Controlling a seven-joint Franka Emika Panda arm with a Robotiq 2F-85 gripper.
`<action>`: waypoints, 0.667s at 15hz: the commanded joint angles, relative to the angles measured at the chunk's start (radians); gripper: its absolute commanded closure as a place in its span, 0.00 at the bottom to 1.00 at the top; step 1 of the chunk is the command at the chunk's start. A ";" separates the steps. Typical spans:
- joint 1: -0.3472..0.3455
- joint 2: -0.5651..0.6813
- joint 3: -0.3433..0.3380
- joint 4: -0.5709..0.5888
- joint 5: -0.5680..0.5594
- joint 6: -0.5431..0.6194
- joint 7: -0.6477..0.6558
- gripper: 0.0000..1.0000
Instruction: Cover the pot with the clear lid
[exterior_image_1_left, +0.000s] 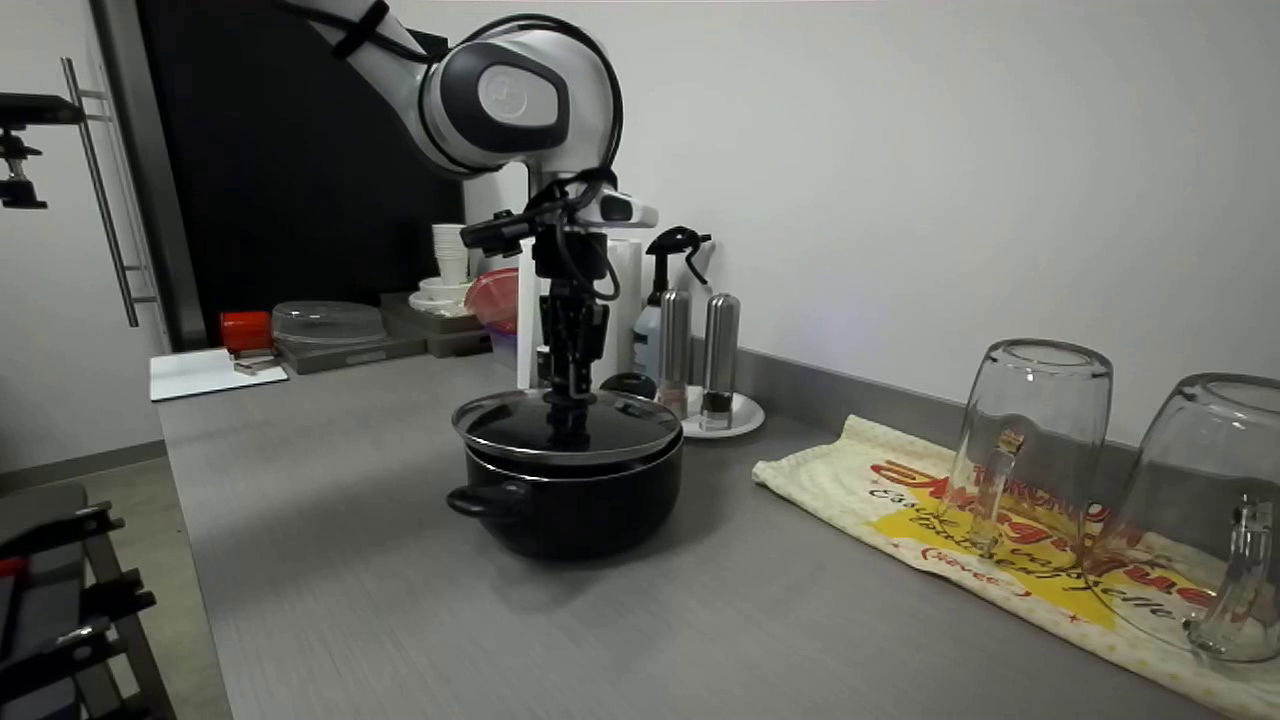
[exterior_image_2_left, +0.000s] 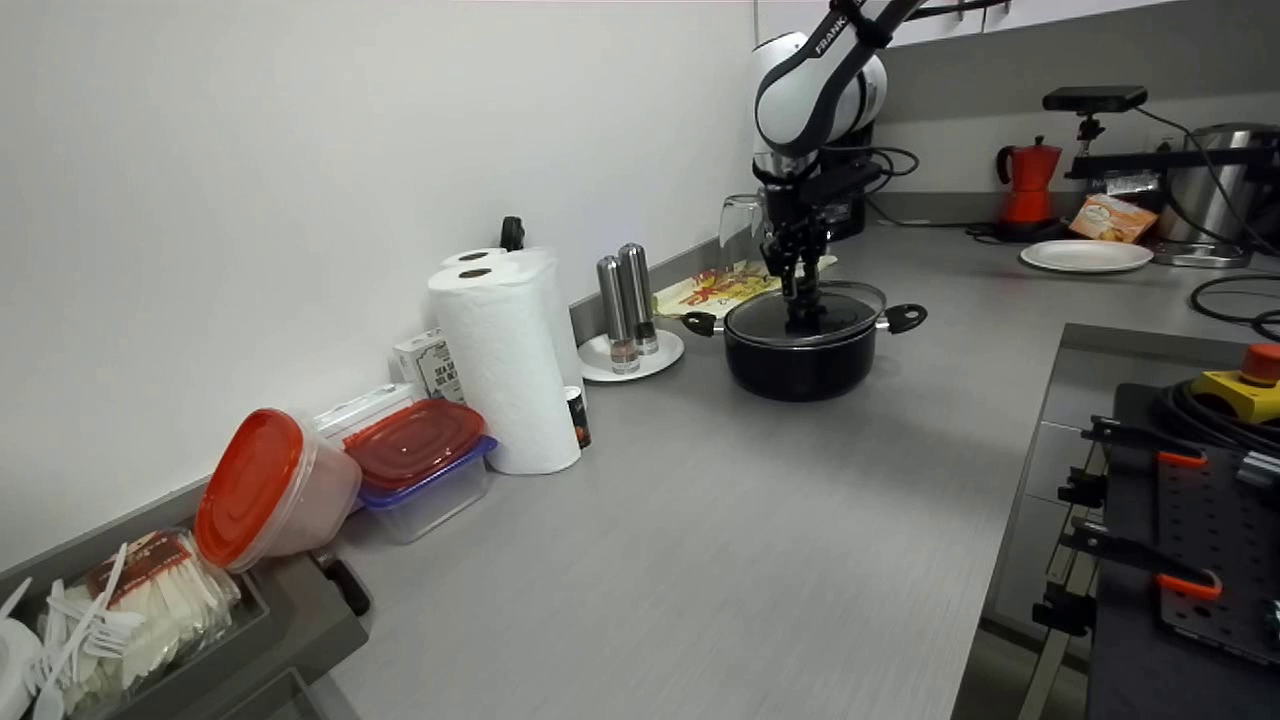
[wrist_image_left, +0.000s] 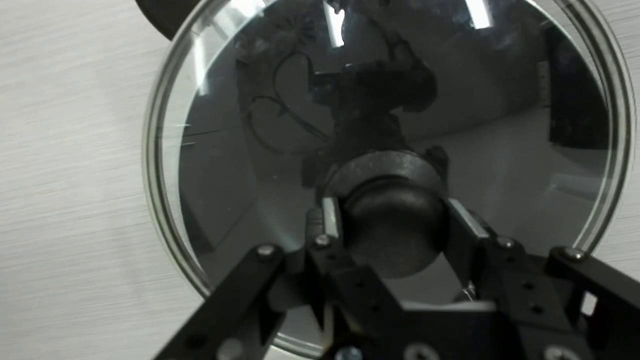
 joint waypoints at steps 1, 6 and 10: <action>0.007 -0.022 -0.012 -0.019 0.010 0.022 0.003 0.74; 0.014 -0.023 -0.025 -0.034 -0.003 0.081 0.023 0.74; 0.010 -0.023 -0.023 -0.045 0.015 0.102 0.025 0.74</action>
